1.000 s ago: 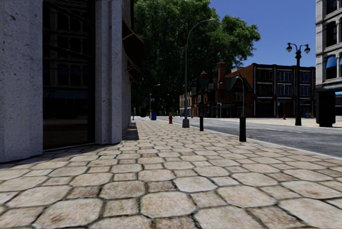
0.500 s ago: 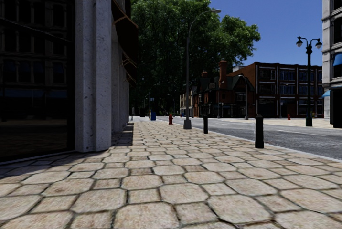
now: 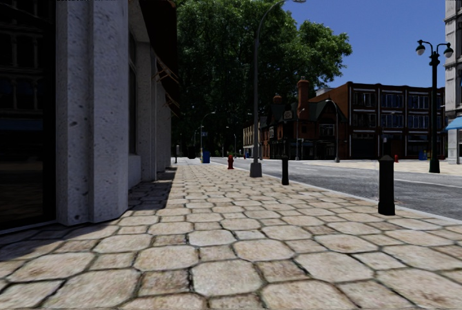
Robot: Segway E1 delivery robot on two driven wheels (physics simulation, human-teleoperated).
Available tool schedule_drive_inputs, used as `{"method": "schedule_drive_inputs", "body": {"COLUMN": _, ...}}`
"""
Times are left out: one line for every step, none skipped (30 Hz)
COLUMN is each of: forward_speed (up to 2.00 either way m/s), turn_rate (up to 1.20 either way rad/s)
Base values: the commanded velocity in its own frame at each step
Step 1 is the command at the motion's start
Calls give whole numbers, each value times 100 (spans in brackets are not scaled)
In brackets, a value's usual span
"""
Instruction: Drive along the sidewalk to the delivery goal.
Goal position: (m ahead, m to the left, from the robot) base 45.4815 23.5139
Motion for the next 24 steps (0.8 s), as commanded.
{"method": "schedule_drive_inputs", "body": {"forward_speed": 200, "turn_rate": 0}}
{"method": "schedule_drive_inputs", "body": {"forward_speed": 200, "turn_rate": 0}}
{"method": "schedule_drive_inputs", "body": {"forward_speed": 200, "turn_rate": 0}}
{"method": "schedule_drive_inputs", "body": {"forward_speed": 200, "turn_rate": 0}}
{"method": "schedule_drive_inputs", "body": {"forward_speed": 200, "turn_rate": 0}}
{"method": "schedule_drive_inputs", "body": {"forward_speed": 200, "turn_rate": 0}}
{"method": "schedule_drive_inputs", "body": {"forward_speed": 200, "turn_rate": 0}}
{"method": "schedule_drive_inputs", "body": {"forward_speed": 200, "turn_rate": 0}}
{"method": "schedule_drive_inputs", "body": {"forward_speed": 200, "turn_rate": 4}}
{"method": "schedule_drive_inputs", "body": {"forward_speed": 200, "turn_rate": 8}}
{"method": "schedule_drive_inputs", "body": {"forward_speed": 200, "turn_rate": 9}}
{"method": "schedule_drive_inputs", "body": {"forward_speed": 200, "turn_rate": 9}}
{"method": "schedule_drive_inputs", "body": {"forward_speed": 200, "turn_rate": 13}}
{"method": "schedule_drive_inputs", "body": {"forward_speed": 200, "turn_rate": 17}}
{"method": "schedule_drive_inputs", "body": {"forward_speed": 200, "turn_rate": 17}}
{"method": "schedule_drive_inputs", "body": {"forward_speed": 200, "turn_rate": 18}}
{"method": "schedule_drive_inputs", "body": {"forward_speed": 200, "turn_rate": 21}}
{"method": "schedule_drive_inputs", "body": {"forward_speed": 200, "turn_rate": 25}}
{"method": "schedule_drive_inputs", "body": {"forward_speed": 200, "turn_rate": 25}}
{"method": "schedule_drive_inputs", "body": {"forward_speed": 200, "turn_rate": 27}}
{"method": "schedule_drive_inputs", "body": {"forward_speed": 200, "turn_rate": 27}}
{"method": "schedule_drive_inputs", "body": {"forward_speed": 200, "turn_rate": 28}}
{"method": "schedule_drive_inputs", "body": {"forward_speed": 200, "turn_rate": 28}}
{"method": "schedule_drive_inputs", "body": {"forward_speed": 200, "turn_rate": 28}}
